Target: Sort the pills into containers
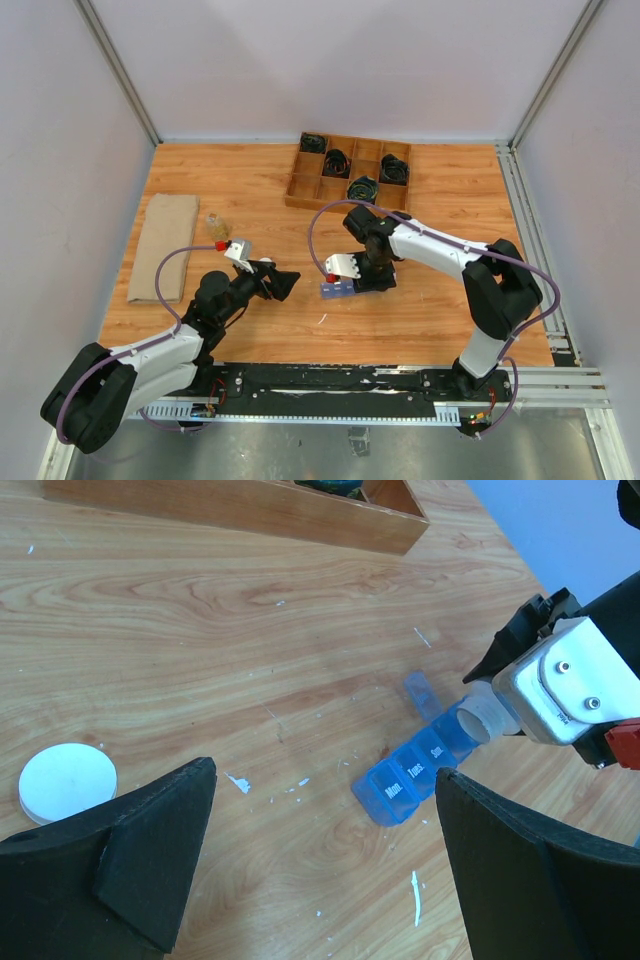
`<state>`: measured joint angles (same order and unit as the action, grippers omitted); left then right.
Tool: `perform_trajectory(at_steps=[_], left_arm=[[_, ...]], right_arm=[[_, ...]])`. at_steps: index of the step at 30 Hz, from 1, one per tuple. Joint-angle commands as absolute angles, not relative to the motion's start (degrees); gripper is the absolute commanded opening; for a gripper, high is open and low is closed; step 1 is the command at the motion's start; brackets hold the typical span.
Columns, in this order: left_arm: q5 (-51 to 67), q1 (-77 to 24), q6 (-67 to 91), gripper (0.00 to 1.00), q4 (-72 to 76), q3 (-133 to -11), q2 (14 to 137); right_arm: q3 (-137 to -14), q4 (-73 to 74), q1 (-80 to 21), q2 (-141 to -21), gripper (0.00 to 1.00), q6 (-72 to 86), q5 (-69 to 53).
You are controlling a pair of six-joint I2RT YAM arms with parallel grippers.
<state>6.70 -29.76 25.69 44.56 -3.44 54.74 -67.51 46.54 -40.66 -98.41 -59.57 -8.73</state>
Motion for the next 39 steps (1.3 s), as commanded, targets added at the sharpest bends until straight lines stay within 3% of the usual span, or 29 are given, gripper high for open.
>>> perform_trajectory(at_steps=[1,39], left_arm=[[6.9,-29.6,24.6,0.95,46.6,-4.7,54.5],[6.7,-29.6,24.6,0.95,46.3,-4.3,53.3]], right_arm=[[-69.4,48.9,-41.7,-99.2,0.04,-58.8,-7.5],[-66.6,45.7,-39.6,-97.1,0.04,-57.0,-12.6]])
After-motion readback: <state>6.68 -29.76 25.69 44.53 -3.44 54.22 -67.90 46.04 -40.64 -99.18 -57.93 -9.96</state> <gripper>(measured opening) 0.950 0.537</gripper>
